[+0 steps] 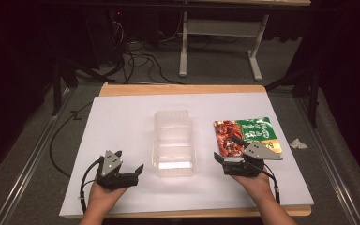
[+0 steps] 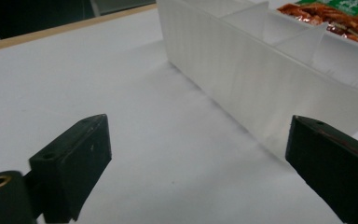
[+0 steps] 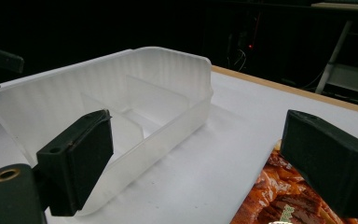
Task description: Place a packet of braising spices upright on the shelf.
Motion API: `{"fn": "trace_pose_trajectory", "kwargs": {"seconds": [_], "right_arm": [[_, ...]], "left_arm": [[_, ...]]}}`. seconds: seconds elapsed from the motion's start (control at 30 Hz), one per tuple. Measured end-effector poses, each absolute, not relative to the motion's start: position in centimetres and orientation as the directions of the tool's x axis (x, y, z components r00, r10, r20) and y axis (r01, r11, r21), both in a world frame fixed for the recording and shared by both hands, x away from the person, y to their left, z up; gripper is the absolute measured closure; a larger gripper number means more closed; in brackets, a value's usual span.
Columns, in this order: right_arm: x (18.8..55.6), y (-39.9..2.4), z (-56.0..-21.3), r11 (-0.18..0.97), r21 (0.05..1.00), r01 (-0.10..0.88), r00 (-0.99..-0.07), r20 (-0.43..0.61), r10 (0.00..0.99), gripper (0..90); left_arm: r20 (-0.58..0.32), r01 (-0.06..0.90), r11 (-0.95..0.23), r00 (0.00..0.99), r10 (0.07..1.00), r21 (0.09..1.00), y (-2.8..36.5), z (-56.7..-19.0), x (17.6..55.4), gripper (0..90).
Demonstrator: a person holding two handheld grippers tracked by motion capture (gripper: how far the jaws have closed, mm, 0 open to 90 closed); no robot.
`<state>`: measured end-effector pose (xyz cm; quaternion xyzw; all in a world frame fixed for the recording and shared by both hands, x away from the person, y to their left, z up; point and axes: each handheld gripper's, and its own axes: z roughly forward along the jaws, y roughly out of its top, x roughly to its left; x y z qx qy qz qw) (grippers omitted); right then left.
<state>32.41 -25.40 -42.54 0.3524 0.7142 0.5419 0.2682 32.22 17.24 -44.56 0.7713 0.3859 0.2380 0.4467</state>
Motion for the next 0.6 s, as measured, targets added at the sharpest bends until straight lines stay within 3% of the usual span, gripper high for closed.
{"fn": "trace_pose_trajectory", "kwargs": {"seconds": [0.2, 0.6], "right_arm": [[32.7, -26.1, -42.7, 0.162, 0.953, 0.254, -0.600, 0.024, 0.799, 5.3], [33.5, -29.0, -42.9, 0.173, 0.930, 0.324, -0.530, 0.027, 0.847, 0.2]], "left_arm": [[-0.004, 0.377, -0.274, 0.595, 0.804, 0.885, 17.3, -44.3, 32.3, 0.3], [-0.002, 0.371, -0.267, 0.587, 0.810, 0.889, 17.5, -44.3, 32.4, 0.0]]}}
